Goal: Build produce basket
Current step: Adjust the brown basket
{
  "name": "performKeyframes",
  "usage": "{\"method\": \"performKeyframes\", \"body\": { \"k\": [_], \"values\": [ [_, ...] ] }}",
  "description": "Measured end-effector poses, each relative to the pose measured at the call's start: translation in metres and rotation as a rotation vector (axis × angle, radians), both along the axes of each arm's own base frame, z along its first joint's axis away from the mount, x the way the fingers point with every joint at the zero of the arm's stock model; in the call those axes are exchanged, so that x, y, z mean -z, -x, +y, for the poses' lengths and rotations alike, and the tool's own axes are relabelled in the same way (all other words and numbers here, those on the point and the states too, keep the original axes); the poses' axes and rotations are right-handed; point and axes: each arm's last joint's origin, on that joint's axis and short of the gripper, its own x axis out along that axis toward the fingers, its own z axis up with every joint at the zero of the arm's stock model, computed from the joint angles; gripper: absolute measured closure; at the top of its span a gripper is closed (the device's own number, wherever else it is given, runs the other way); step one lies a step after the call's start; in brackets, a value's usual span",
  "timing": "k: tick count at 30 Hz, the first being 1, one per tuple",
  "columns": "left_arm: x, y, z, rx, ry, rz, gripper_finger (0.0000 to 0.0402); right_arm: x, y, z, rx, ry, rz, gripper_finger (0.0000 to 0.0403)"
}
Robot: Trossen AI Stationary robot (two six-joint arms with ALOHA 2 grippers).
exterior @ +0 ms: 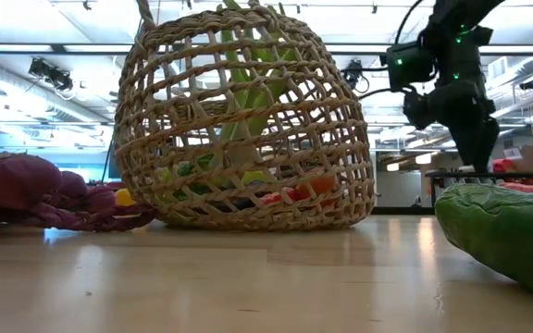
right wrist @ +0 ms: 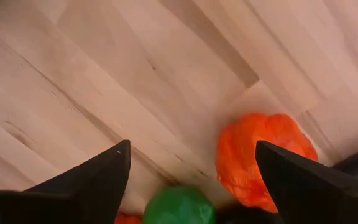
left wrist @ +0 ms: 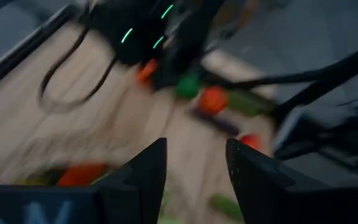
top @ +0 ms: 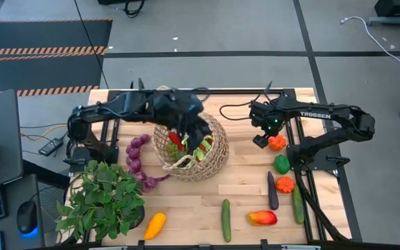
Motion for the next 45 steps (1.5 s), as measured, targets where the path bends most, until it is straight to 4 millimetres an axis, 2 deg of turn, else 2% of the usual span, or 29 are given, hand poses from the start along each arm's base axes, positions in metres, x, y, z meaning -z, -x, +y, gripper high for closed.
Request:
{"method": "performKeyframes", "body": {
  "k": [4, 9, 15, 17, 20, 24, 31, 34, 38, 45],
  "values": [
    [0.026, 0.005, 0.016, -0.121, -0.023, 0.194, 0.023, -0.003, -0.001, -0.001, 0.004, 0.028, -0.061, 0.0055],
    [0.056, 0.004, 0.047, -0.2, -0.011, 0.31, 0.023, -0.005, -0.004, -0.002, 0.003, 0.039, -0.101, 0.0055],
    [0.102, 0.007, 0.078, -0.173, 0.152, 0.446, 0.023, -0.005, -0.004, -0.001, 0.006, 0.002, -0.118, 0.0055],
    [0.111, 0.006, 0.081, -0.139, 0.18, 0.453, 0.023, -0.005, -0.004, -0.001, 0.011, -0.006, -0.121, 0.0055],
    [0.12, 0.004, 0.082, -0.104, 0.135, 0.461, 0.023, -0.005, -0.004, -0.001, 0.032, -0.012, -0.119, 0.0055],
    [0.129, -0.008, 0.09, -0.097, 0.065, 0.363, 0.023, -0.005, -0.005, -0.001, 0.055, -0.011, -0.127, 0.0055],
    [0.163, -0.03, 0.105, -0.096, 0.024, 0.415, 0.023, -0.009, -0.003, 0.0, 0.116, -0.02, -0.131, 0.0055],
    [0.164, -0.037, 0.114, -0.123, 0.001, 0.351, 0.023, -0.012, 0.0, 0.002, 0.137, -0.019, -0.145, 0.0055],
    [0.157, -0.045, 0.127, -0.2, -0.04, 0.219, 0.023, -0.018, 0.006, 0.004, 0.169, -0.001, -0.155, 0.0055],
    [0.145, -0.045, 0.148, -0.263, -0.07, 0.121, 0.023, -0.026, 0.019, 0.008, 0.236, 0.074, -0.125, 0.0055]
  ]
}}
